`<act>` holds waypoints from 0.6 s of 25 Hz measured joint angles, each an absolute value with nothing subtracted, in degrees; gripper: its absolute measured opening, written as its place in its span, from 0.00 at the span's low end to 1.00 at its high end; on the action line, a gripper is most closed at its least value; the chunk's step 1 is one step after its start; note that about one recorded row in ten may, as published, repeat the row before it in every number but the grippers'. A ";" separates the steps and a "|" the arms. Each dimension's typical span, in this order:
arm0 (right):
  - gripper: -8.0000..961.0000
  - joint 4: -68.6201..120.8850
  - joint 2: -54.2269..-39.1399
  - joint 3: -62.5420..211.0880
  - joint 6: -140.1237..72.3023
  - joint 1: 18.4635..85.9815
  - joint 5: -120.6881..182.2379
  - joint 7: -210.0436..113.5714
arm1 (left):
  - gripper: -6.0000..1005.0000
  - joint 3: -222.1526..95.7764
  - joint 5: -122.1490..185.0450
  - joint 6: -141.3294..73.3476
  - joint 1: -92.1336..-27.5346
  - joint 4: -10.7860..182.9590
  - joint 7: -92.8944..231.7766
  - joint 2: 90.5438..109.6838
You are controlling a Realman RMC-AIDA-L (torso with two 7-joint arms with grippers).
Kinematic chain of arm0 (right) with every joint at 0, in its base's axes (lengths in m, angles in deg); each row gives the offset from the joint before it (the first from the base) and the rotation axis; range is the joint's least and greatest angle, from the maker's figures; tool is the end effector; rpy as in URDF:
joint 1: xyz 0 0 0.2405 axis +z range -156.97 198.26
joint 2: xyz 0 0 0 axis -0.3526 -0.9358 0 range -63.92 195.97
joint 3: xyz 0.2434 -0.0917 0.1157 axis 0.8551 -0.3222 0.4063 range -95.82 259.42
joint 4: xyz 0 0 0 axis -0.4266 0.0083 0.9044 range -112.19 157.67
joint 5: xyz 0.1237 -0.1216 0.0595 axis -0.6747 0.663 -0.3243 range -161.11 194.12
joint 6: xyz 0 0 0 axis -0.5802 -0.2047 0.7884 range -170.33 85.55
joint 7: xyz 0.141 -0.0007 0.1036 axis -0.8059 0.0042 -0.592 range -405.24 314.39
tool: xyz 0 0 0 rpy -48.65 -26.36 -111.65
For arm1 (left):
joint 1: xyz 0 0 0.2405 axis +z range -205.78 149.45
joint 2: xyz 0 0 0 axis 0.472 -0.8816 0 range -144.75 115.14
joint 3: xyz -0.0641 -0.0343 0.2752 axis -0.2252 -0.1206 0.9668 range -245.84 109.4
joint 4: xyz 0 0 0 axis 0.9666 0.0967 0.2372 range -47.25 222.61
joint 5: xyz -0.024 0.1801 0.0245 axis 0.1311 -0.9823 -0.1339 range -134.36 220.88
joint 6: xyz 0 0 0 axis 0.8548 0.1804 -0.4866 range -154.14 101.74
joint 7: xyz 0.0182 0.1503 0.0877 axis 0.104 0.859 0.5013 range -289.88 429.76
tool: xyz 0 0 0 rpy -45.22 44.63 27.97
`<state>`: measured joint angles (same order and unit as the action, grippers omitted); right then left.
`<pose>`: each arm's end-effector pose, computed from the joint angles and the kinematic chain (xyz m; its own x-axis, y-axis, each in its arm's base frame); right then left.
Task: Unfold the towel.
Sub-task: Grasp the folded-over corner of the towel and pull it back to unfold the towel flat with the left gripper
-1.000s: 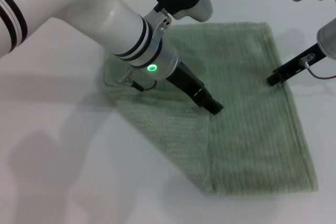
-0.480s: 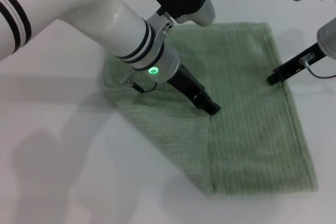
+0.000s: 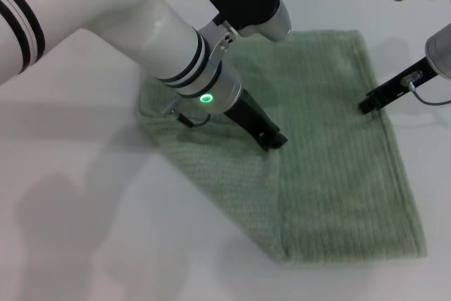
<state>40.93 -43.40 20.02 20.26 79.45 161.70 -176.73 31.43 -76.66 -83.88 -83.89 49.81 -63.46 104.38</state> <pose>0.2577 0.4404 -0.0418 0.6341 -0.7647 0.1149 -0.6546 -0.6099 -0.4467 -0.1565 0.3872 -0.1535 0.8850 0.4358 -0.1641 0.3979 -0.8908 -0.2196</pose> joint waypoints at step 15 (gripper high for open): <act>0.01 40.93 -43.39 20.01 20.28 79.50 161.70 -176.73 | 0.04 32.39 -76.16 -84.60 -83.29 49.05 -62.31 104.37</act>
